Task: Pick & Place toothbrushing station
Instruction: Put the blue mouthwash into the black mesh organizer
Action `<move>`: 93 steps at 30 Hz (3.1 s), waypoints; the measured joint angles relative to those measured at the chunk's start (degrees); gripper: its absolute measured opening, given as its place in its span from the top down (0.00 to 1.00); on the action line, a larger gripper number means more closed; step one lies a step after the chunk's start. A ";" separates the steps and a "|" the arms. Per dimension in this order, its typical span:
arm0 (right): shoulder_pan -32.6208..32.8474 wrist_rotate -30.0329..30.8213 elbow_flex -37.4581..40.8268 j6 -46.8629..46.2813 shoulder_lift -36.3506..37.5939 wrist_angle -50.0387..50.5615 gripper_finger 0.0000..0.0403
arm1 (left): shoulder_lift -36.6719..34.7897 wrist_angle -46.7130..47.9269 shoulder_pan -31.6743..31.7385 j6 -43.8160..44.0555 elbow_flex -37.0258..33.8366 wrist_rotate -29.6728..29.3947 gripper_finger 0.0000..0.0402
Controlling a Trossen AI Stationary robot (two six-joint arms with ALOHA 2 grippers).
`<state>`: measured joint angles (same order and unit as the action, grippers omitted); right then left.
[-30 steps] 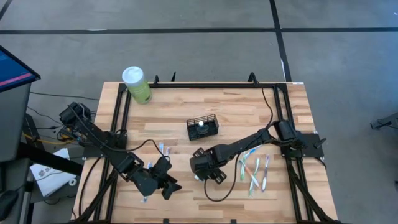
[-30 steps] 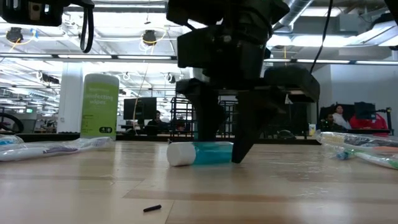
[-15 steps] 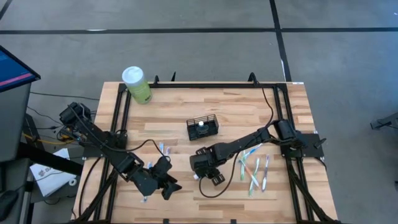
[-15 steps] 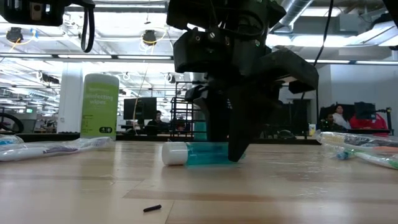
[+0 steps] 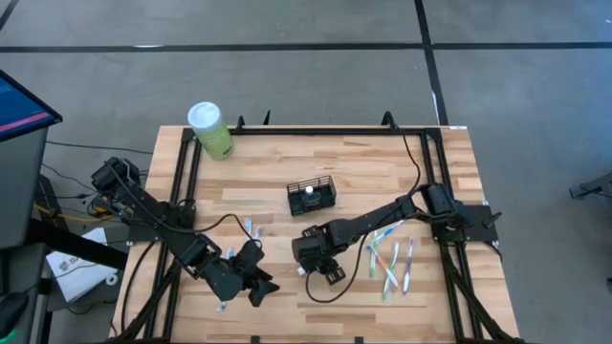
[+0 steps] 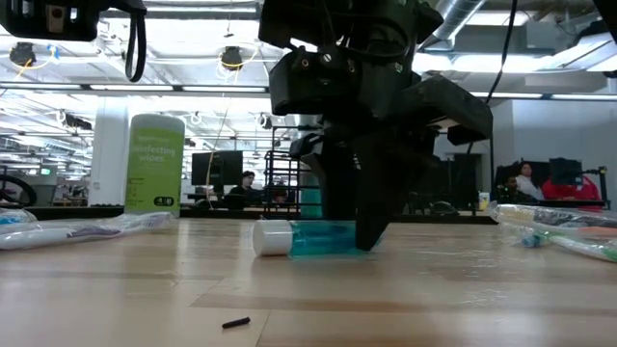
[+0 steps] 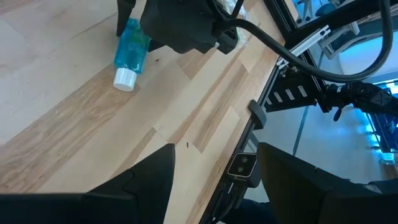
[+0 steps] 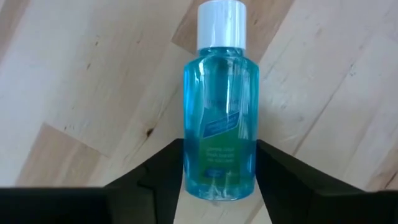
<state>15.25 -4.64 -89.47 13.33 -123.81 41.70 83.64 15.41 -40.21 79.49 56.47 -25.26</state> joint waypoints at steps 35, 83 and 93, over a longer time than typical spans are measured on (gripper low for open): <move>-0.31 -0.83 0.02 -2.50 0.00 1.24 0.47 | 0.00 1.37 0.13 0.32 0.00 -0.90 0.45; 4.41 4.82 -2.19 -11.70 3.21 0.70 0.75 | 0.00 2.62 0.15 -1.03 0.00 -1.73 0.45; 2.21 3.23 -2.19 -11.64 1.88 1.12 0.35 | 0.00 2.61 0.59 -1.66 0.00 -1.73 0.45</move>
<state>17.46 -1.41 -91.66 1.69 -121.93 42.82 83.64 18.02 -39.62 77.82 56.47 -26.98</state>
